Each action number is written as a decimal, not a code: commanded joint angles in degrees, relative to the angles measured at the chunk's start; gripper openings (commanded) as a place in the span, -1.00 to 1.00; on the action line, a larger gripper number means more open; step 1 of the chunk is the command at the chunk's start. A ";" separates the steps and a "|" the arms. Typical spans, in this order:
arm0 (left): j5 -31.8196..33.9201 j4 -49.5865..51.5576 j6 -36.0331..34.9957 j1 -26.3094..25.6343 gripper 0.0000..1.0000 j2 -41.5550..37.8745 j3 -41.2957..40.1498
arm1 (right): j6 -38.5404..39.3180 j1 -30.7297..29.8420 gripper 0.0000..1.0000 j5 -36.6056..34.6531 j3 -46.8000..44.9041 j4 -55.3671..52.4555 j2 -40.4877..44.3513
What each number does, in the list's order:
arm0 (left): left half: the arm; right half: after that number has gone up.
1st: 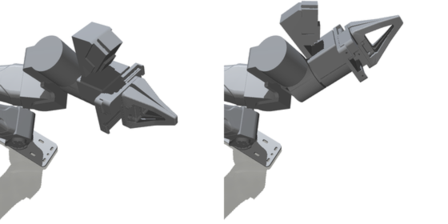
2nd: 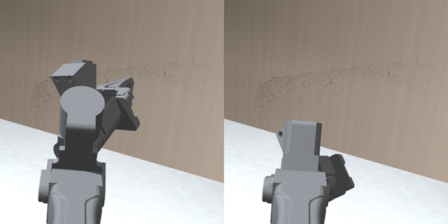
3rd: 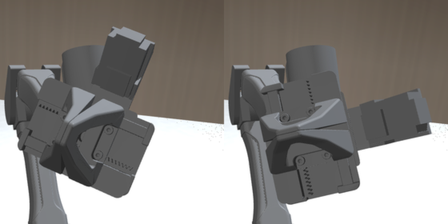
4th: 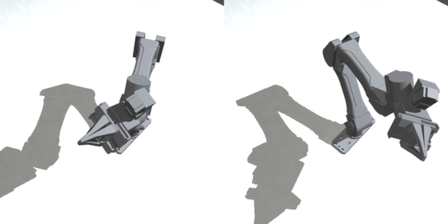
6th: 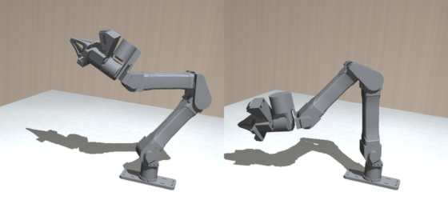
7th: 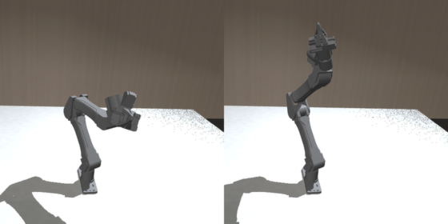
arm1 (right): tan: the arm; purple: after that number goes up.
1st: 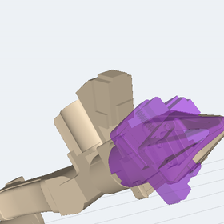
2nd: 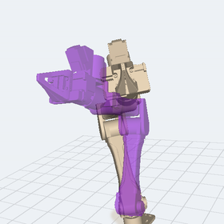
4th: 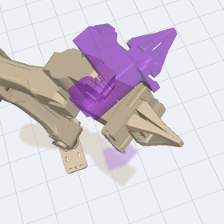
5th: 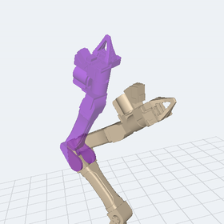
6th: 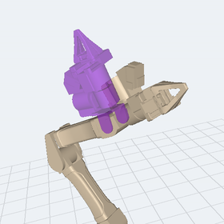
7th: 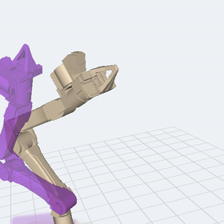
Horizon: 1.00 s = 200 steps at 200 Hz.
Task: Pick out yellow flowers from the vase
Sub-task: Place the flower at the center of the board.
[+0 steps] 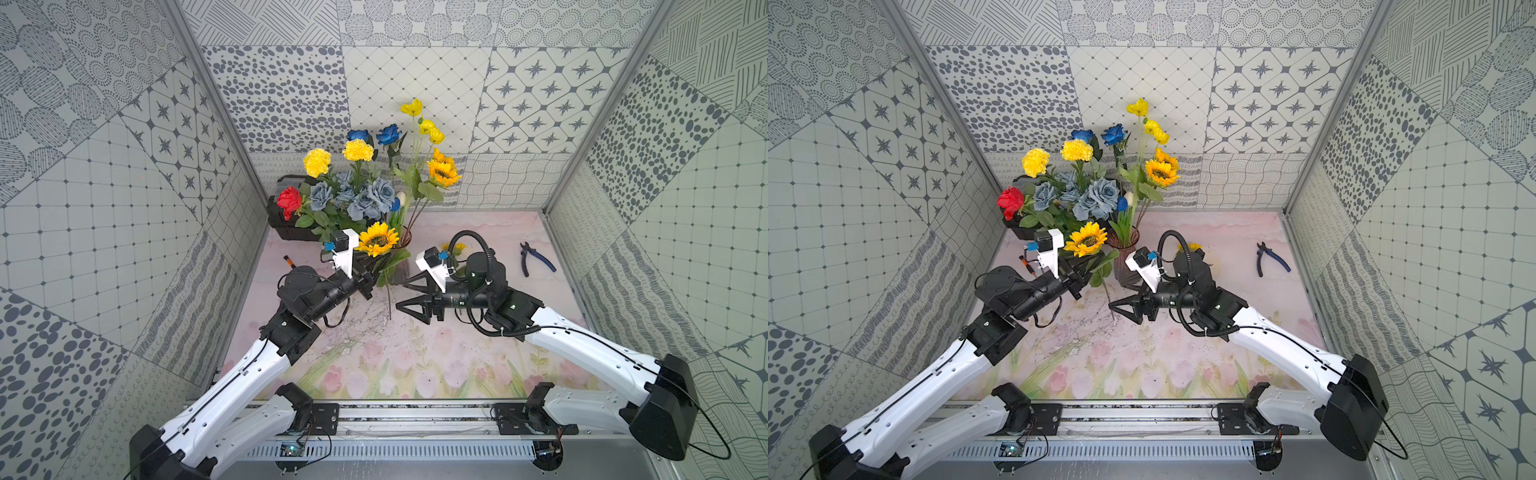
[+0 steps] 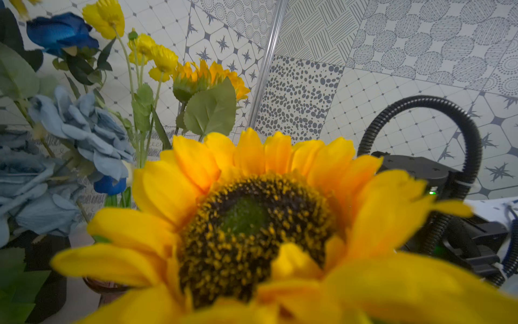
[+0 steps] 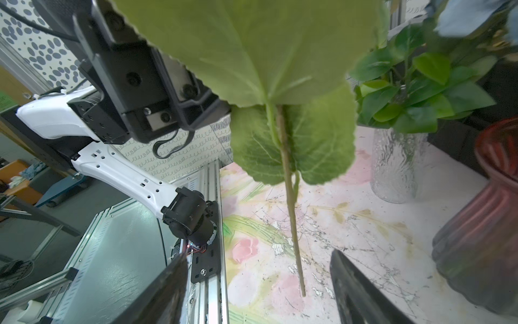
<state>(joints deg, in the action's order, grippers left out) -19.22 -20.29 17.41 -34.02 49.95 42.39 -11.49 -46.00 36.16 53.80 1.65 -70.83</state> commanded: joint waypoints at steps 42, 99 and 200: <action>-3.90 -12.00 10.42 -0.08 -0.70 2.10 -1.88 | -2.57 -1.90 0.08 -1.26 1.04 9.24 -7.30; -3.15 -13.98 10.51 -0.03 -0.70 2.27 -2.68 | -3.85 -2.08 -0.62 -2.39 0.77 11.82 -8.51; 0.65 -8.55 5.79 -0.06 0.39 -0.40 -3.46 | -3.11 -1.91 -1.00 -9.17 0.53 9.64 -5.63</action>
<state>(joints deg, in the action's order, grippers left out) -20.12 -27.88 25.93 -34.02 50.94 39.46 -14.76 -47.92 31.14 54.41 10.04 -78.78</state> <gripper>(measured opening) 0.552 0.080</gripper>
